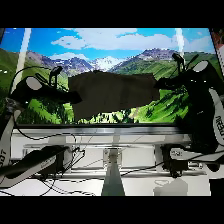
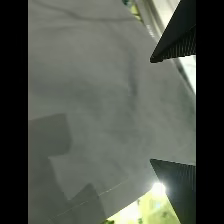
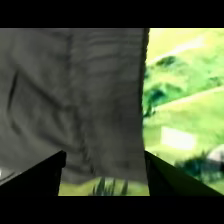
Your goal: Fold the clothes and pants, and hang the long-sleeved shirts on hangers.
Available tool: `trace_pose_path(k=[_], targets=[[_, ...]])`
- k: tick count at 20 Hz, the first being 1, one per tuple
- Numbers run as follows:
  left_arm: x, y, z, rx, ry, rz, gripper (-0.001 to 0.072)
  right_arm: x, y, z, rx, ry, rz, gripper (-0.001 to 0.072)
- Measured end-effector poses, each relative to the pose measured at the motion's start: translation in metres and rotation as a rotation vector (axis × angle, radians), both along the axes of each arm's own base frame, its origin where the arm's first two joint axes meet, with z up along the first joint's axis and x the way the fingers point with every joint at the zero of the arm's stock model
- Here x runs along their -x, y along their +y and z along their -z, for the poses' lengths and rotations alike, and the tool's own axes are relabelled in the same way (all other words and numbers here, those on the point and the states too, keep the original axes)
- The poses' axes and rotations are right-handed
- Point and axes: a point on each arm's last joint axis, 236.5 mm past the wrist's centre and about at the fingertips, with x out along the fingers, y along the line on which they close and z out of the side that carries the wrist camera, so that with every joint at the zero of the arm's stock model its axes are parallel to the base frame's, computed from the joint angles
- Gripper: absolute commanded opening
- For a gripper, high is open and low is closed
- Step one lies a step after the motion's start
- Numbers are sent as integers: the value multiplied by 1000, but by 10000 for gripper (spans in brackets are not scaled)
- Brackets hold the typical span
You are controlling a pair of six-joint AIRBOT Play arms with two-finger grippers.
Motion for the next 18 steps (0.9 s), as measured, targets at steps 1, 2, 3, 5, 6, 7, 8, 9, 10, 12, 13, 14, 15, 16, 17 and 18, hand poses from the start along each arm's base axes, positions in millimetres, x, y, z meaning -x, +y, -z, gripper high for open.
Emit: trace_pose_path(k=[1,2,3,5,6,7,8,9,10,12,13,14,15,16,17,18], targets=[[-3,0,1,1,-9,-8,701,-7,-1,8,-5,4,15,605],[-4,0,1,2,-15,-13,701,-14,-1,13,-10,6,24,609],[-6,0,1,1,-24,-18,701,-23,-2,18,-13,5,35,609],[-10,0,1,2,-36,-27,701,-44,-6,23,-19,-4,58,608],[-12,1,1,0,-45,-32,701,-54,-8,26,-21,-6,74,608],[-15,1,0,0,-55,-38,701,-63,-9,29,-28,3,88,608],[-17,2,0,-2,-64,-43,701,-67,-8,33,-45,21,96,608],[-21,3,0,-3,-78,-51,701,-68,-3,39,-71,56,96,608],[-24,3,-1,-5,-90,-57,700,-66,5,42,-116,96,90,608],[-32,5,-2,-10,-119,-74,700,-56,28,48,-220,173,56,607],[-36,7,-1,-13,-132,-82,701,-49,40,48,-270,210,27,600],[-39,8,0,-16,-138,-88,701,-43,54,47,-316,236,-8,597],[-40,8,2,-20,-139,-91,701,-39,66,46,-348,245,-46,497],[-42,9,5,-22,-139,-96,700,-38,78,46,-369,241,-80,295],[-42,10,8,-25,-132,-96,700,-36,88,48,-370,233,-120,108],[-44,10,10,-27,-131,-99,699,-36,99,48,-374,220,-151,81]])
